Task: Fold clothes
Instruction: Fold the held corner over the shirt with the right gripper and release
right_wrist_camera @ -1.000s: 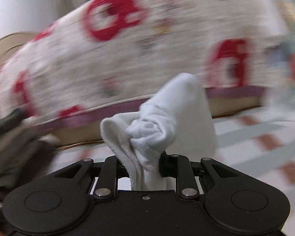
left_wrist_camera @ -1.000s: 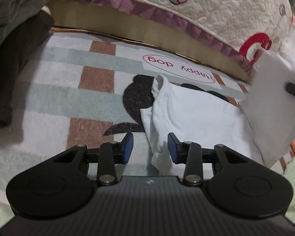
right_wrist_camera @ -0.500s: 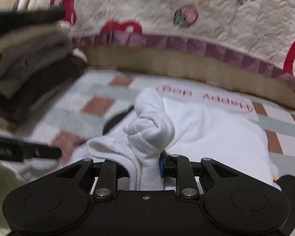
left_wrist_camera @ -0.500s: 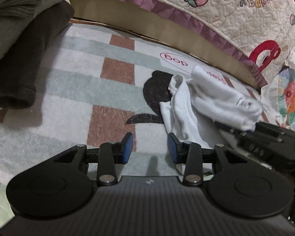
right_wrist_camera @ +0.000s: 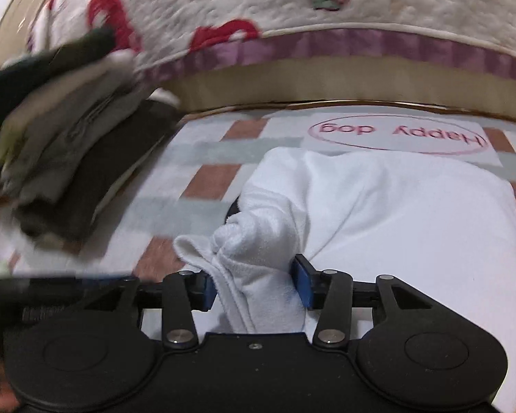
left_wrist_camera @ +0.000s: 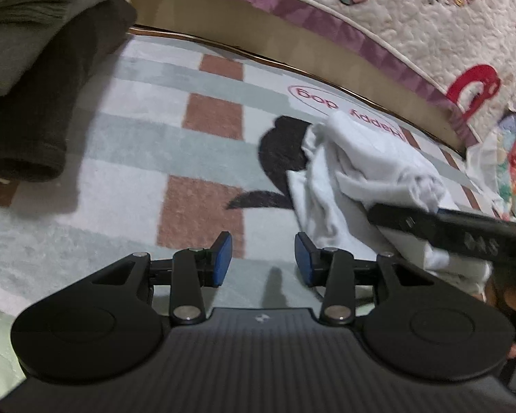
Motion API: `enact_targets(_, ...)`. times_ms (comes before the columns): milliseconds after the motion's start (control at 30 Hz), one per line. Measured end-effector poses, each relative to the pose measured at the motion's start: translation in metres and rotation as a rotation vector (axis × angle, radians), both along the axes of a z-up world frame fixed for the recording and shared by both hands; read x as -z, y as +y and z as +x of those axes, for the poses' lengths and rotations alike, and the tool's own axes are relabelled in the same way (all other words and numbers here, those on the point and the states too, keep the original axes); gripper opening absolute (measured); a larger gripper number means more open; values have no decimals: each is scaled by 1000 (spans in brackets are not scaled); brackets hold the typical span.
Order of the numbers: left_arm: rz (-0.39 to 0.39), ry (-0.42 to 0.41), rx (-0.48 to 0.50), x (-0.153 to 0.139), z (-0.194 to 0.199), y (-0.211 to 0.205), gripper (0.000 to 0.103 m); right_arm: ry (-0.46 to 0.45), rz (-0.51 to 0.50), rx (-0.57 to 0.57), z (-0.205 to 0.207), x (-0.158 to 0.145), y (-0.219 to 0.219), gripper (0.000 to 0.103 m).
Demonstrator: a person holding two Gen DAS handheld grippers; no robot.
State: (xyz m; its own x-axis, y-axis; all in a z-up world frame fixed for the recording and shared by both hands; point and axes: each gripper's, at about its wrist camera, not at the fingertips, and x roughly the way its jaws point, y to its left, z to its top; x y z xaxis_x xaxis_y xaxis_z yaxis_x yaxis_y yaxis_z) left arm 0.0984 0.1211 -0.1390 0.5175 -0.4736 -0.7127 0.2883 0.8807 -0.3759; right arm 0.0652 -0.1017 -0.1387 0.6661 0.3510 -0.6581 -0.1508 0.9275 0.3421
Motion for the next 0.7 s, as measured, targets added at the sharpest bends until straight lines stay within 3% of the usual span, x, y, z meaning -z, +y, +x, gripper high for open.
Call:
enact_targets(33, -10, 1, -8, 0, 0, 1, 40, 3, 37, -23, -2, -2, -2, 60)
enact_targets(67, -20, 2, -15, 0, 0, 1, 41, 17, 152, -43, -5, -1, -10, 61)
enact_targets(167, -16, -27, -27, -3, -5, -1, 41, 73, 609, -70, -12, 8, -44, 60)
enact_targets(200, -8, -41, -24, -5, -7, -3, 41, 68, 641, -37, -20, 7, -54, 60)
enact_targets(300, -47, -71, -16, -14, -9, -3, 41, 13, 568, 77, -46, -6, -84, 60)
enact_targets(367, -93, -87, 3, -20, -9, -4, 41, -21, 411, 151, -64, -17, -102, 60)
enact_targets(533, -174, -173, 54, -36, -14, -16, 45, 19, 178, 277, -105, -10, -139, 60)
enact_targets(700, -152, -98, 179, -29, -2, -51, 48, 98, 36, 313, -127, 17, -143, 60)
